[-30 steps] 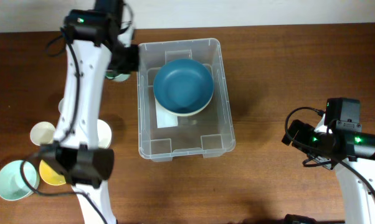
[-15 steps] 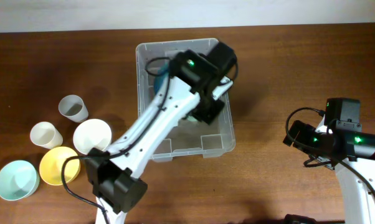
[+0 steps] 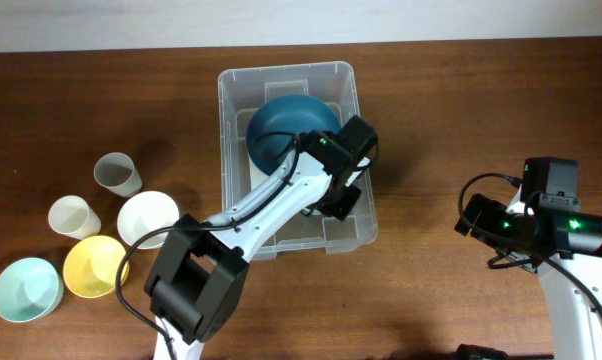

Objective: Pack container
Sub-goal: 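Grasp the mint green cup with the left gripper and place it in the container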

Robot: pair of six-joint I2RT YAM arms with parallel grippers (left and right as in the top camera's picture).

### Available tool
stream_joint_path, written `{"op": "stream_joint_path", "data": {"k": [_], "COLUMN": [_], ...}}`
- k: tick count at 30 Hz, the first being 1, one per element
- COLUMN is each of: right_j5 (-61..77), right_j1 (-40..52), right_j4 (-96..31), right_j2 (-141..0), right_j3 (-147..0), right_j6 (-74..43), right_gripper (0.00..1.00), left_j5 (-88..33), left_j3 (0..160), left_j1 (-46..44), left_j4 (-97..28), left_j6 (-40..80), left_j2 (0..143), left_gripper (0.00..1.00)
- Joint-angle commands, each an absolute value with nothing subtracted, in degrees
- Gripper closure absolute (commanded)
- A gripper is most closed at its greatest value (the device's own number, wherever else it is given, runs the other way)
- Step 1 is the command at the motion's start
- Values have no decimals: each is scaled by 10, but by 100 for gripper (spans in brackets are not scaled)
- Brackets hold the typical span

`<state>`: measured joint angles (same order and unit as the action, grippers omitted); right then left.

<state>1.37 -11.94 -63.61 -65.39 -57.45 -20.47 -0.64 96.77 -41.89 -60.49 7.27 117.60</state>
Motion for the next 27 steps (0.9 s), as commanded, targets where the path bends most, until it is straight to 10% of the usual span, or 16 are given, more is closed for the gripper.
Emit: {"op": "stream_joint_path", "data": {"k": [1, 27], "right_j5": [6, 6], "right_j1": [-116, -116], "right_j4": [-638, -637], "right_j2": [-655, -655], "right_j3": [-573, -573], "right_j6": [-199, -197], "right_gripper": [1, 1], "left_j5": [-11, -97], "left_j3": [954, 928], "left_j1": [-419, -463], "left_j4": [-588, -527], "left_j6": [193, 456], "left_j2": [1174, 1174], "left_gripper": [100, 91]}}
